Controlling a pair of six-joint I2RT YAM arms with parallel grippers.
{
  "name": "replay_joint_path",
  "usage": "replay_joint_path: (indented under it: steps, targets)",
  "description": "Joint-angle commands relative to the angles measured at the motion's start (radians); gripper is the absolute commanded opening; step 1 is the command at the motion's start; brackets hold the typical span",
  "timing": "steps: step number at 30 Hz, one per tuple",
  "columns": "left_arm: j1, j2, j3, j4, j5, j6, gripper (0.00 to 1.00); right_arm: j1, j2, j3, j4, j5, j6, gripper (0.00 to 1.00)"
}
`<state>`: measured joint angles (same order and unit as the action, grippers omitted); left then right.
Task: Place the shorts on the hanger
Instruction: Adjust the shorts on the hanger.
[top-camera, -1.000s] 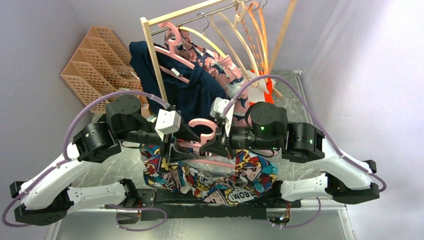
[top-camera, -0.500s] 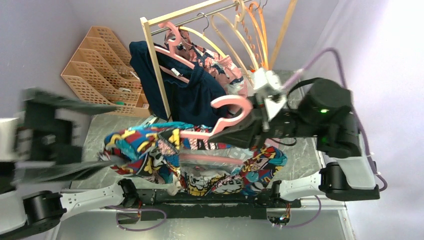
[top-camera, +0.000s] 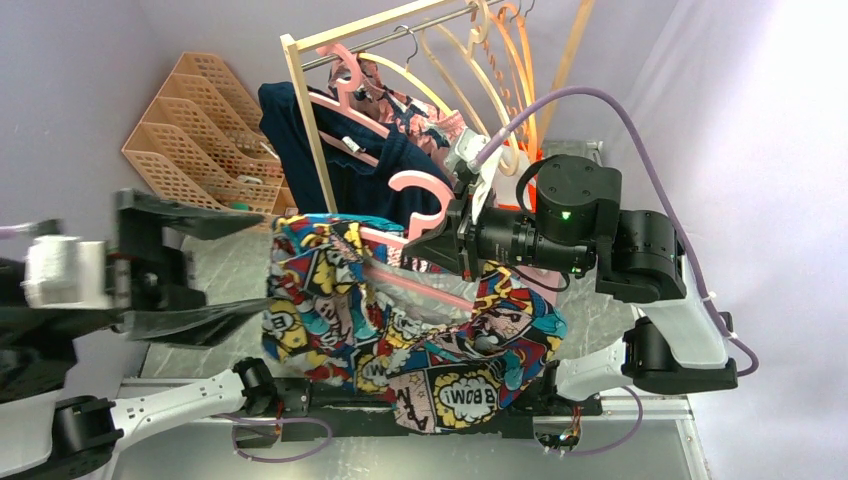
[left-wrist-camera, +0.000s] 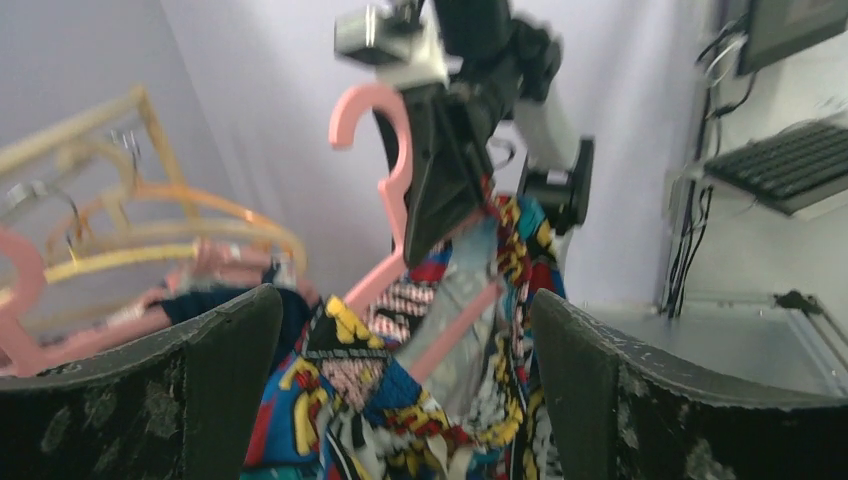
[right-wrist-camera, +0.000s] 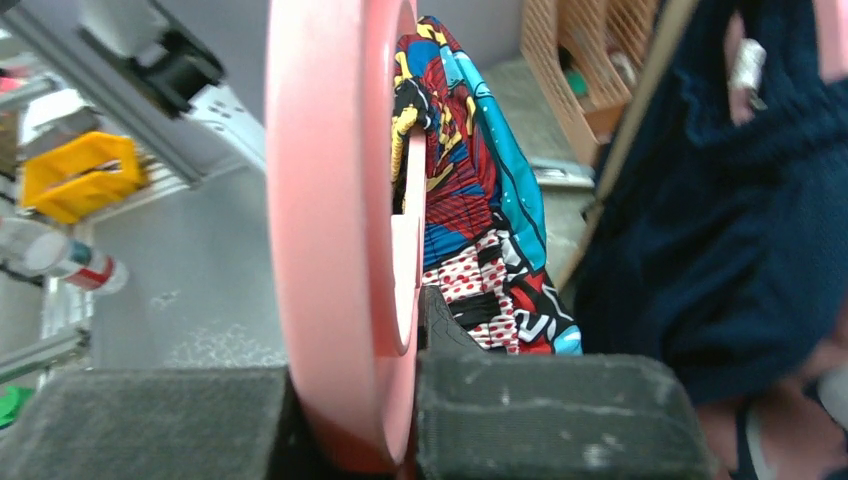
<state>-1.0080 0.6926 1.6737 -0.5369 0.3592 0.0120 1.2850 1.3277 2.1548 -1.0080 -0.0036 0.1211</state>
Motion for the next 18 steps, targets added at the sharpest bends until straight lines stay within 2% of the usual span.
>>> replay_joint_path:
  steps: [1, 5, 11, 15, 18]
  targets:
    - [0.0, -0.035, -0.115, -0.047, -0.128, -0.032, 0.96, -0.003, -0.03, 0.011, -0.106, 0.166, 0.031, 0.0]
    - [0.0, -0.052, -0.212, -0.044, -0.218, -0.044, 0.89, -0.003, -0.085, -0.105, -0.079, 0.125, 0.048, 0.0]
    - [-0.001, -0.043, -0.287, -0.079, -0.291, 0.007, 0.78, -0.003, -0.121, -0.182, -0.066, 0.032, 0.052, 0.0]
    - [0.0, -0.031, -0.32, -0.082, -0.269, 0.04, 0.7, -0.003, -0.151, -0.232, -0.033, -0.061, 0.054, 0.0]
    - [-0.001, -0.011, -0.328, -0.078, -0.201, 0.053, 0.64, -0.002, -0.165, -0.247, -0.012, -0.112, 0.06, 0.0]
